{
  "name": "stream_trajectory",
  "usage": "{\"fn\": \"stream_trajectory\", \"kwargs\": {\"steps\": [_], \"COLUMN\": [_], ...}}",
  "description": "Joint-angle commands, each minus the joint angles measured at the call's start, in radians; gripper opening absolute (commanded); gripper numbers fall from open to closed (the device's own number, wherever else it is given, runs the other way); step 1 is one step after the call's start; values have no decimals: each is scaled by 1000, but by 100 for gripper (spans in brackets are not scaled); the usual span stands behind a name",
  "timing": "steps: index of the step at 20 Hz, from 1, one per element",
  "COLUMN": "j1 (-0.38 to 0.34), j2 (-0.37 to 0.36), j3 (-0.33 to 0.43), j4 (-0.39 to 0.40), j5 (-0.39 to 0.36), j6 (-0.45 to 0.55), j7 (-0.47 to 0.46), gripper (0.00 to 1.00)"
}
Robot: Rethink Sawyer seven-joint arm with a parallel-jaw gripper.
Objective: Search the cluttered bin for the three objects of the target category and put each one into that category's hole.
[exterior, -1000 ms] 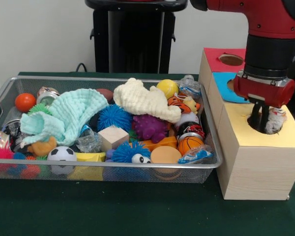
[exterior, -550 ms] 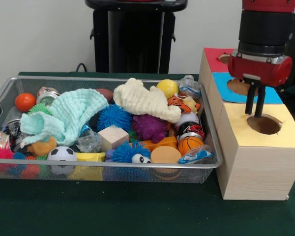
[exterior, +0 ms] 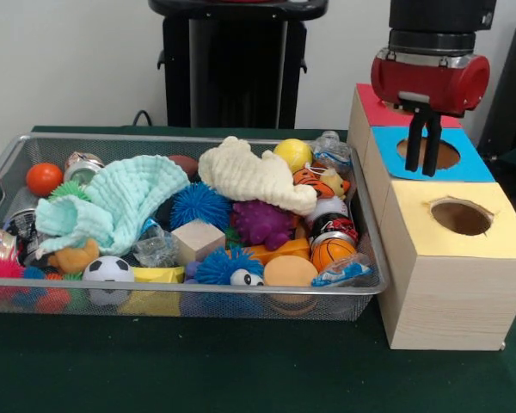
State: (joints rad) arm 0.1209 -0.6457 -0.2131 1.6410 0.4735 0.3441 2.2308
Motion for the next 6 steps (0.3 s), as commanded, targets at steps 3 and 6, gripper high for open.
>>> {"fn": "stream_trajectory", "kwargs": {"steps": [3,6], "j1": [10,5], "j2": [18,15], "j3": [25,27], "j4": [73,83], "j5": [-80,-88], "j6": [32,16], "j7": [88,90], "gripper": [0,0]}}
